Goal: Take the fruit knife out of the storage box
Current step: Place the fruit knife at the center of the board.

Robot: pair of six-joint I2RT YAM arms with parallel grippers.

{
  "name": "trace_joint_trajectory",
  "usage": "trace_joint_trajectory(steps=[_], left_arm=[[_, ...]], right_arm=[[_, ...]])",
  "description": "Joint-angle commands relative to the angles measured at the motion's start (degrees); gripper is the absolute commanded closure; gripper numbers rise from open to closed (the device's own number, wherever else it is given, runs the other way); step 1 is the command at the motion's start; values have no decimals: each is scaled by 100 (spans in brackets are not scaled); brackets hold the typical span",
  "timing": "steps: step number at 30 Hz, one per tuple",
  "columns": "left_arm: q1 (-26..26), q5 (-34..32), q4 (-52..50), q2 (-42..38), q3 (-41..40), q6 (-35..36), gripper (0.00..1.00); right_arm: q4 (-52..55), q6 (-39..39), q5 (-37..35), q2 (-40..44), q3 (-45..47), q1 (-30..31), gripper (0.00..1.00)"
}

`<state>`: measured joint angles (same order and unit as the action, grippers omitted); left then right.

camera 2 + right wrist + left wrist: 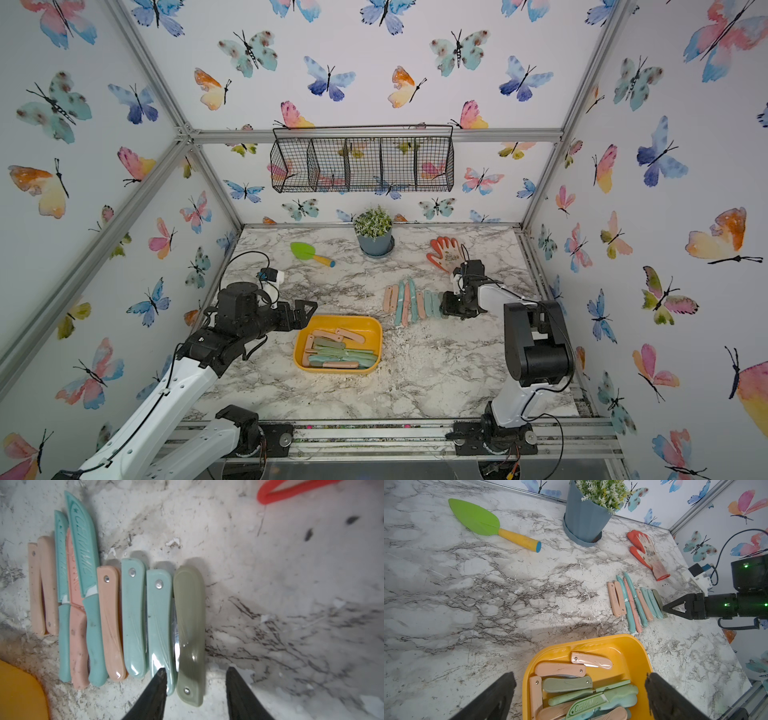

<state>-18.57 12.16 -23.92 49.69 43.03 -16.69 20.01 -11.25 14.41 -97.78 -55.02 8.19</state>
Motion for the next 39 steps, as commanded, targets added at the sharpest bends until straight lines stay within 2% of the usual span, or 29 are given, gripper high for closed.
trace_joint_trajectory(steps=[1,8,17,22,27,32,39], left_arm=[[-10,-107,-34,-82,48,69,2],[-7,-414,-115,-184,92,65,1],[102,-1060,-183,-429,101,-1,2],[346,-1161,-174,-539,85,-32,2],[415,-1349,-176,-610,76,-62,2],[437,-1624,-204,-623,57,-96,2],[468,-1937,-316,-577,109,-168,2]], right_arm=[[3,-18,-246,372,52,-19,45],[-310,96,-33,1097,243,-19,34],[-1066,252,639,2090,722,71,29],[-1349,532,620,2385,823,782,27],[-1417,1039,593,2340,667,1794,26],[-1232,1501,384,1936,292,2839,26],[-954,1774,-31,1208,-303,3904,28]])
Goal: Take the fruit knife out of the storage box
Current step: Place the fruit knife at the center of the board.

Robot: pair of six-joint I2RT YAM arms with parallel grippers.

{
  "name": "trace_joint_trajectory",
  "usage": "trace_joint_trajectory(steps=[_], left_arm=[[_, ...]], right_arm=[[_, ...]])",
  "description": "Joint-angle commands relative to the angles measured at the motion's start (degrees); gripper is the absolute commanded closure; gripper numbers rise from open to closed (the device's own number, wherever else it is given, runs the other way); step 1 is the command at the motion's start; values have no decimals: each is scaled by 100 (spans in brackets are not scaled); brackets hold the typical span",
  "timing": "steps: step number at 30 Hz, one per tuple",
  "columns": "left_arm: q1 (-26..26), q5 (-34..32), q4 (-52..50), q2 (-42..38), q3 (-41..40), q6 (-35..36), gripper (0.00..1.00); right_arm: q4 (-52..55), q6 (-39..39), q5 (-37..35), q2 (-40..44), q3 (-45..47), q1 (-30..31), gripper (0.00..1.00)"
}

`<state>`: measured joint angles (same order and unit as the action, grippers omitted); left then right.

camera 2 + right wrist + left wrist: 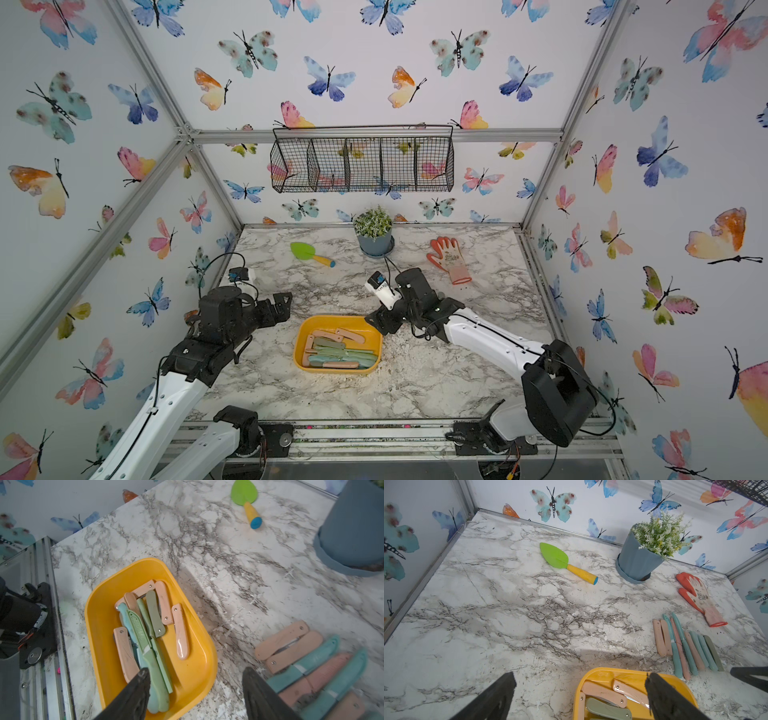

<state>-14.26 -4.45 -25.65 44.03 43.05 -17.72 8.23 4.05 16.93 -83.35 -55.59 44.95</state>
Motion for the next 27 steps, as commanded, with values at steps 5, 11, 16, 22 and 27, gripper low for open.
trace_joint_trajectory(steps=[5,11,16,22,27], left_arm=[[55,-290,-136,-70,99,-65,1],[63,-268,-123,-95,90,-65,2],[64,-208,-115,-100,85,-56,2],[64,-189,-94,-107,72,-52,1],[64,-193,-91,-108,81,-52,2]], right_arm=[[790,360,-713,-1066,-925,770,33],[1470,455,-999,-1949,-1629,1139,38],[1647,425,-1171,-2346,-1959,1252,40],[2060,377,-1623,-2861,-2473,1297,45],[2404,386,-1893,-3225,-2798,1314,46]])
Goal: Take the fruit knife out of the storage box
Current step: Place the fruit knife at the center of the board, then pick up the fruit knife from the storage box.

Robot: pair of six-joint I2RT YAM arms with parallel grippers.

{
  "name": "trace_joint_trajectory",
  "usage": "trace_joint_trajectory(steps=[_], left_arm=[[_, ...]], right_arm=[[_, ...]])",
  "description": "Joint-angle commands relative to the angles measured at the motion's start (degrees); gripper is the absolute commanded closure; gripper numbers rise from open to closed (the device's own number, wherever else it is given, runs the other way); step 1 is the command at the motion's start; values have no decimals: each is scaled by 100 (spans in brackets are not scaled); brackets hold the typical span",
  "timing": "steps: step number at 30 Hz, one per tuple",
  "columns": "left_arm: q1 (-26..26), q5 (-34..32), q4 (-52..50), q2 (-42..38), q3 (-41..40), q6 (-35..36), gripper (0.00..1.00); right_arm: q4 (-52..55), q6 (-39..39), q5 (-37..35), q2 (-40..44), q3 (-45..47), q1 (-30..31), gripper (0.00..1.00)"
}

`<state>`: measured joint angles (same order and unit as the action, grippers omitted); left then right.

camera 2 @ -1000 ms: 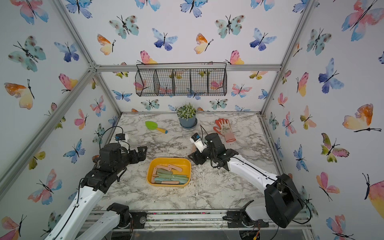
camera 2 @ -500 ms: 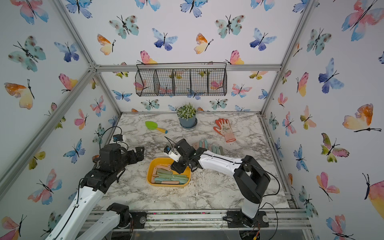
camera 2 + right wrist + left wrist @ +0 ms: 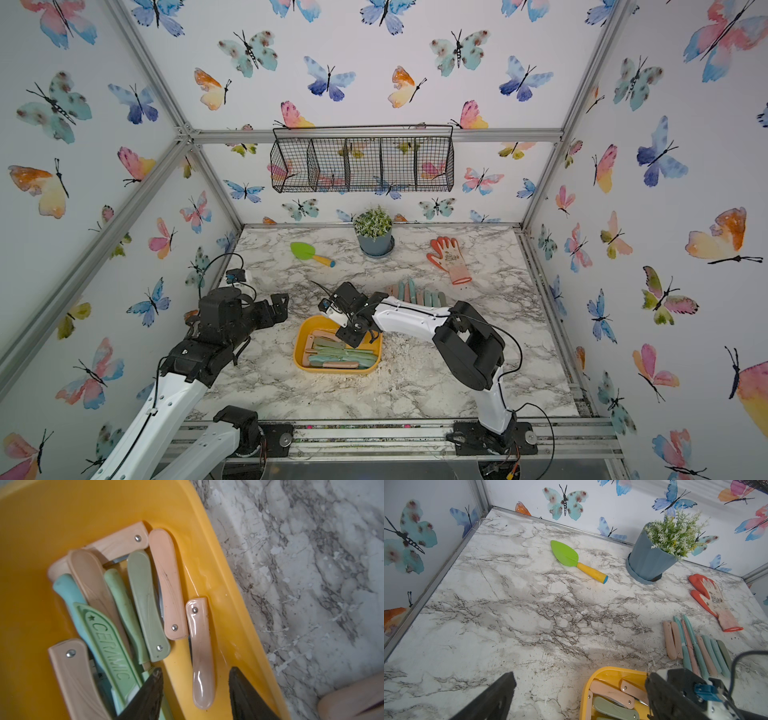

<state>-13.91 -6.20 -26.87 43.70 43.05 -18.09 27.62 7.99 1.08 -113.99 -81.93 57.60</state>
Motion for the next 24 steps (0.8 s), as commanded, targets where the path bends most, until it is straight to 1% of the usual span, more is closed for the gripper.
trace_joint_trajectory(steps=[1,24], left_arm=[[29,-15,24,-67,81,-19,2],[38,-5,25,-73,81,-19,2]], right_arm=[[486,-8,-335,-199,-190,48,46],[1003,-43,-627,-846,-728,67,49]])
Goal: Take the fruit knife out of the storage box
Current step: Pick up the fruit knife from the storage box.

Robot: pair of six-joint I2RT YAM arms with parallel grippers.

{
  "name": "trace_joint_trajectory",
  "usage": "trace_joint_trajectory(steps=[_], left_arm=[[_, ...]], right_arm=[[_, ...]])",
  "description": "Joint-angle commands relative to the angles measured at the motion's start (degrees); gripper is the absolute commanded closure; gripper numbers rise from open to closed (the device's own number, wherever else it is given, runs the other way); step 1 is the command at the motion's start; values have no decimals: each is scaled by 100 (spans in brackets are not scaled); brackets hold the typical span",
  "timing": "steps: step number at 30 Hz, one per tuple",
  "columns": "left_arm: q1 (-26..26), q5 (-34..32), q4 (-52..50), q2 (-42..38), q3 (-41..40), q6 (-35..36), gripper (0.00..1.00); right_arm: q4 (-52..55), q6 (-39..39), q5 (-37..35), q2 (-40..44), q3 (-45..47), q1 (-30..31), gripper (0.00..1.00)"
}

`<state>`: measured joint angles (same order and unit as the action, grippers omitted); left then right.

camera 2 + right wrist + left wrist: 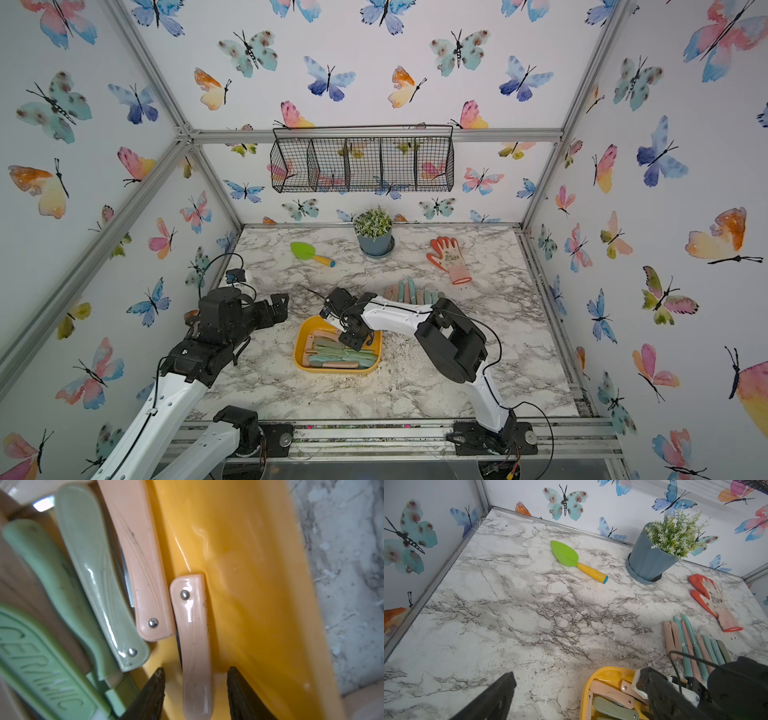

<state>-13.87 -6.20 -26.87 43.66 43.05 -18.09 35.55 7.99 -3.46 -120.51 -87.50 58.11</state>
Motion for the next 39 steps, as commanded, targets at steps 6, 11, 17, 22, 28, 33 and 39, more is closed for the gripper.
trace_joint_trajectory(steps=[6,11,17,22,28,33,39], left_arm=[[33,-13,28,-78,72,-19,2],[33,-13,29,-84,78,-17,2],[33,-18,24,-93,79,-18,2],[33,-18,24,-91,80,-19,2],[33,-6,24,-100,72,-19,1],[38,-13,25,-99,72,-19,2],[33,-15,24,-96,72,-19,2]], right_arm=[[438,-51,-234,-420,-353,23,50],[651,-52,-291,-583,-480,25,50],[707,-63,-365,-606,-523,25,54],[709,-80,-401,-579,-535,25,60],[648,-100,-339,-490,-530,25,65],[594,-91,-295,-404,-527,34,73],[559,-96,-252,-273,-502,41,73]])
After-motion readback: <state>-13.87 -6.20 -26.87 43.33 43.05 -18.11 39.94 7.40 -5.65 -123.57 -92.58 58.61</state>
